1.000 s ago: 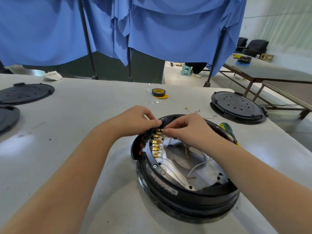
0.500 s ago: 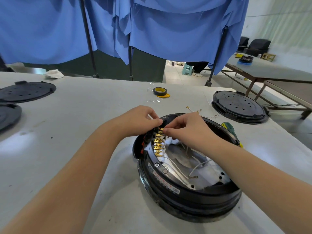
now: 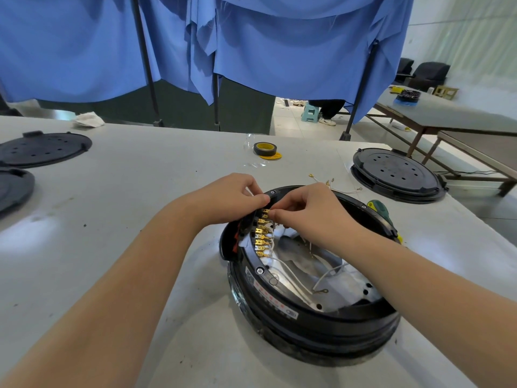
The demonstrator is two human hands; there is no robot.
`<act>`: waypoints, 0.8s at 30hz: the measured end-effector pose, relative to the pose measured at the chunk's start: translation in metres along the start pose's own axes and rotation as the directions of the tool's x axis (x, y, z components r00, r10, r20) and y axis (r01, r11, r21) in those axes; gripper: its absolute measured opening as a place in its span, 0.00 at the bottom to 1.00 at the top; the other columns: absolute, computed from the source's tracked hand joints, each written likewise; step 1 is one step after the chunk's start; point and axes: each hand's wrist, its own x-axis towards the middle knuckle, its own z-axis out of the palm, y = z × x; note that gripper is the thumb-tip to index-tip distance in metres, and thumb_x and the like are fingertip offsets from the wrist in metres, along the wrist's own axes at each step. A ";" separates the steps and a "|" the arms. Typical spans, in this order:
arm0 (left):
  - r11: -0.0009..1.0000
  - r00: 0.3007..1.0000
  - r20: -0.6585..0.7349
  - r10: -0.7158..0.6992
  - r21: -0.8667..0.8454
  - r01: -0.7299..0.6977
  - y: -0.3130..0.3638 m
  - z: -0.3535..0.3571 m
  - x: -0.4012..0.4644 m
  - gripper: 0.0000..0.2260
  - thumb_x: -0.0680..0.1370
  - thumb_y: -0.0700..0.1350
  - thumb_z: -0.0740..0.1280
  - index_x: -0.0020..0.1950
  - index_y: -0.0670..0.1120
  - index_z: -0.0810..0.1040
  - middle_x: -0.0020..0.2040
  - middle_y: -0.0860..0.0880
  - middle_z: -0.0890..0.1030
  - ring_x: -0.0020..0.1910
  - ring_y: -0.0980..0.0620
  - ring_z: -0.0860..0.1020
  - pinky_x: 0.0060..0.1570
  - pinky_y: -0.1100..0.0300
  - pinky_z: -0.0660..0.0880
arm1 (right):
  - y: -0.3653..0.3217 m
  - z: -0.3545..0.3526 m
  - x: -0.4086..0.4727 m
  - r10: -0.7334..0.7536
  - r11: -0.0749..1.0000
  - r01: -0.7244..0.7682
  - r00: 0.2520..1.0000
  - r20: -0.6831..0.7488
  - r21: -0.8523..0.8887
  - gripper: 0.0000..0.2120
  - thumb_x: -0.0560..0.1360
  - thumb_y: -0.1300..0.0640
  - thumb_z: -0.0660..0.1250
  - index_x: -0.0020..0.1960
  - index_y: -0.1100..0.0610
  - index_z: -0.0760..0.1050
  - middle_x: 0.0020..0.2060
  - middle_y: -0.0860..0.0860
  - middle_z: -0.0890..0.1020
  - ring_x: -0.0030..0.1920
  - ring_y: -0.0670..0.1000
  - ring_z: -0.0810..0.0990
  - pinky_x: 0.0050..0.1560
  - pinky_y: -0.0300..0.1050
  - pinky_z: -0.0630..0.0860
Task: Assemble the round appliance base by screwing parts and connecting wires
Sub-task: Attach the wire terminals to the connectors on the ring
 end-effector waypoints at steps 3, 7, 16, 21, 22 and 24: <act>1.000 1.000 -0.002 -0.001 0.004 0.001 0.000 0.000 0.000 0.08 0.78 0.57 0.65 0.50 0.54 0.75 0.46 0.52 0.79 0.45 0.57 0.78 0.40 0.62 0.74 | 0.001 0.001 0.000 -0.005 1.000 0.005 1.000 -0.003 -0.003 0.03 0.71 0.55 0.73 0.39 0.51 0.83 0.32 0.51 0.84 0.36 0.49 0.82 0.39 0.43 0.78; 1.000 1.000 0.012 -0.007 -0.001 0.007 0.001 0.000 -0.001 0.07 0.78 0.56 0.65 0.50 0.54 0.74 0.51 0.49 0.81 0.47 0.54 0.80 0.44 0.60 0.76 | 0.002 0.001 0.000 -0.045 0.999 0.045 0.999 0.001 -0.024 0.02 0.71 0.56 0.73 0.41 0.51 0.83 0.34 0.48 0.84 0.37 0.46 0.81 0.42 0.41 0.77; 1.000 1.000 0.012 -0.016 0.000 0.016 0.003 0.000 -0.003 0.09 0.78 0.56 0.65 0.52 0.53 0.75 0.53 0.47 0.82 0.49 0.51 0.80 0.50 0.55 0.77 | 0.003 0.002 0.001 -0.047 0.999 0.047 0.999 -0.010 -0.022 0.02 0.71 0.56 0.73 0.39 0.52 0.83 0.32 0.49 0.83 0.33 0.44 0.78 0.38 0.41 0.76; 1.000 1.000 0.002 -0.008 0.002 0.008 0.005 0.000 -0.004 0.09 0.78 0.56 0.65 0.52 0.52 0.75 0.52 0.48 0.82 0.49 0.52 0.80 0.50 0.55 0.77 | 0.003 0.002 0.001 -0.062 0.997 0.061 0.998 -0.014 -0.036 0.02 0.71 0.57 0.73 0.40 0.52 0.83 0.33 0.49 0.83 0.35 0.45 0.79 0.40 0.42 0.77; 1.000 1.000 0.001 -0.006 0.005 0.006 0.005 0.000 -0.004 0.09 0.78 0.56 0.65 0.52 0.52 0.76 0.52 0.48 0.82 0.49 0.51 0.80 0.51 0.55 0.77 | 0.003 0.002 0.000 -0.056 0.998 0.055 0.998 -0.014 -0.033 0.02 0.71 0.56 0.73 0.40 0.52 0.83 0.32 0.50 0.83 0.34 0.45 0.79 0.40 0.43 0.77; 1.000 1.000 0.002 -0.004 0.007 0.004 0.005 0.000 -0.004 0.09 0.78 0.55 0.65 0.53 0.51 0.76 0.52 0.48 0.82 0.48 0.51 0.80 0.50 0.55 0.77 | 0.003 0.002 0.000 -0.047 0.999 0.047 0.999 -0.012 -0.021 0.03 0.71 0.56 0.72 0.39 0.52 0.83 0.32 0.51 0.84 0.33 0.46 0.79 0.39 0.45 0.78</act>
